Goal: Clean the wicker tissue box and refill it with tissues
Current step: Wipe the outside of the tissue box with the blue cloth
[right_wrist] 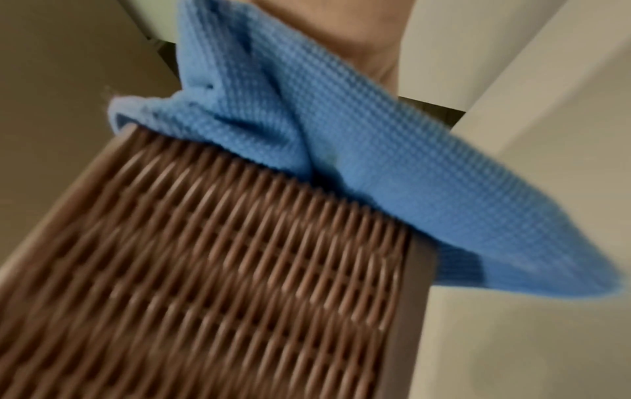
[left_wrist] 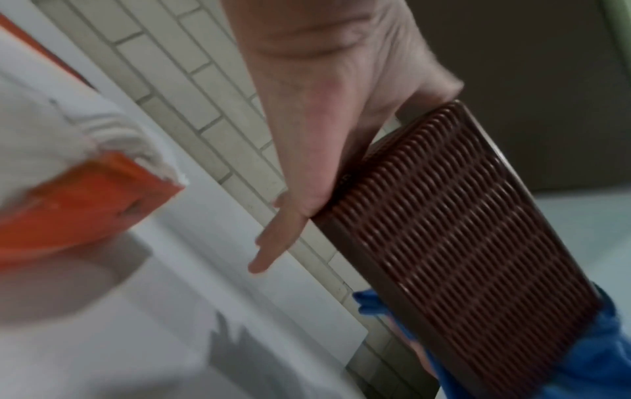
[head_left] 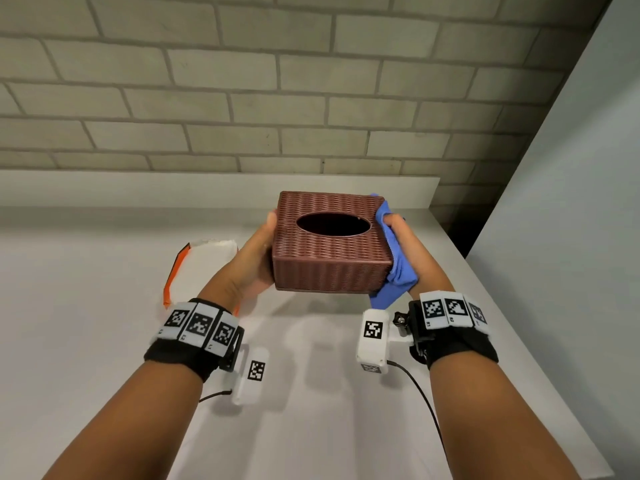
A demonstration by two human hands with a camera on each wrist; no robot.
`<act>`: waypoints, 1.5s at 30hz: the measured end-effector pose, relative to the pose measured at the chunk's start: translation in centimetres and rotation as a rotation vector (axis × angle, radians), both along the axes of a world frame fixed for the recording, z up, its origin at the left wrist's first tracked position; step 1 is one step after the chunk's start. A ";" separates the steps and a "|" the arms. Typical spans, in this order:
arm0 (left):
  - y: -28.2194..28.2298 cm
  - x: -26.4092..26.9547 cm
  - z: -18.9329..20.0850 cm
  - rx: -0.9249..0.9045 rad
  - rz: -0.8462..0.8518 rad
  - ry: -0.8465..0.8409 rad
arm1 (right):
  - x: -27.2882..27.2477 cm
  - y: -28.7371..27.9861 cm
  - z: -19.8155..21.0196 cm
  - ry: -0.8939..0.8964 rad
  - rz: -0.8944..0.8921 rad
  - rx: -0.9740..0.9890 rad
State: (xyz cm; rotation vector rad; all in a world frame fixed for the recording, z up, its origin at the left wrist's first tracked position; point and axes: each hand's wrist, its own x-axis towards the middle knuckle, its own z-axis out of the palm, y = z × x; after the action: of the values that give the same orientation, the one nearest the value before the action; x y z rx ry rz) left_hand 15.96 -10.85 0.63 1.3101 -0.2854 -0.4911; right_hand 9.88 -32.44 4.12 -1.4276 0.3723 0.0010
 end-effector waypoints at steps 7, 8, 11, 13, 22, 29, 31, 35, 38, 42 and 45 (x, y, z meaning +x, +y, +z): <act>-0.6 -0.2 -1.1 -0.093 0.088 0.172 | 1.7 0.2 0.8 -0.068 0.035 -0.288; -0.7 -0.2 -1.2 -0.113 0.108 0.180 | 1.9 0.4 1.1 -0.084 0.036 -0.366; -0.9 -0.4 -1.4 -0.203 0.164 0.206 | 2.5 0.7 1.4 -0.121 0.106 -0.616; -1.2 -0.6 -1.3 -0.252 0.219 0.227 | 2.7 0.9 1.7 -0.113 0.149 -0.879; -2.3 -0.8 -1.0 -0.226 0.306 0.194 | 2.6 3.4 0.1 -0.229 0.206 -1.525; -3.7 -1.3 -0.3 -0.196 0.237 0.126 | 1.7 8.0 0.1 -0.292 0.350 -1.472; -3.6 -1.4 -0.3 -0.204 0.256 0.131 | 2.7 6.9 0.3 -0.287 0.319 -1.470; -2.6 -1.2 -0.3 -0.150 0.325 0.148 | 4.0 3.9 -0.2 -0.109 0.198 -1.424; -2.4 -1.1 -0.7 -0.127 0.277 0.157 | 3.1 5.1 -0.8 -0.128 0.209 -1.441; -2.9 -1.4 -1.0 -0.136 0.239 0.160 | 2.7 7.1 -0.7 -0.233 0.330 -1.500; -2.8 -1.6 -0.6 -0.148 0.265 0.155 | 4.0 5.3 -0.4 -0.173 0.305 -1.506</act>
State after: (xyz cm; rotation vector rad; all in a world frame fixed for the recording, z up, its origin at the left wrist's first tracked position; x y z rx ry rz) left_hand 14.35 -13.70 0.01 1.1385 -0.0175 -0.3374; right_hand 13.84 -27.10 3.75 -2.9336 -0.0756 -0.1897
